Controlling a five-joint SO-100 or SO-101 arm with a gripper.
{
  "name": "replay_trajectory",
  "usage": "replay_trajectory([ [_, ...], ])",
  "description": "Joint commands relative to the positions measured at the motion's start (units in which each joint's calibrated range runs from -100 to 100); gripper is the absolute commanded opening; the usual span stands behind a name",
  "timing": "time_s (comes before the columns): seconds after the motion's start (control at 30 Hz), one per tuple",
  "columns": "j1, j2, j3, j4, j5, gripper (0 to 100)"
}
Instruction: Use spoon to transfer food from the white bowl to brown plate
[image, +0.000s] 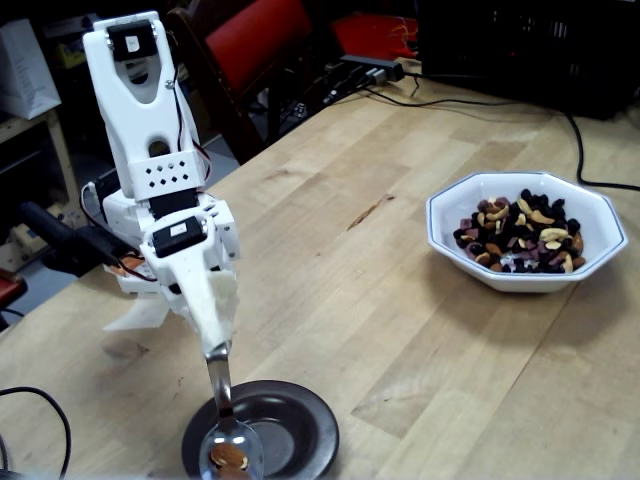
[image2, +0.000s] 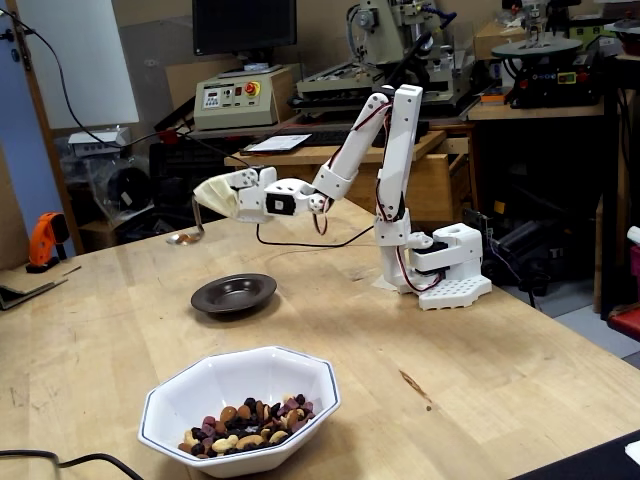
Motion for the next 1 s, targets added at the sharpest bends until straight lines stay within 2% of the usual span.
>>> replay_trajectory([
  [0.0,0.6,-4.4,2.1,-0.8,0.2,4],
  [0.3,0.7,-5.0,4.1,-0.8,0.2,4],
  [0.7,0.1,-23.0,13.6,0.0,0.2,4],
  [0.97,0.1,-28.3,19.8,0.0,0.2,4],
])
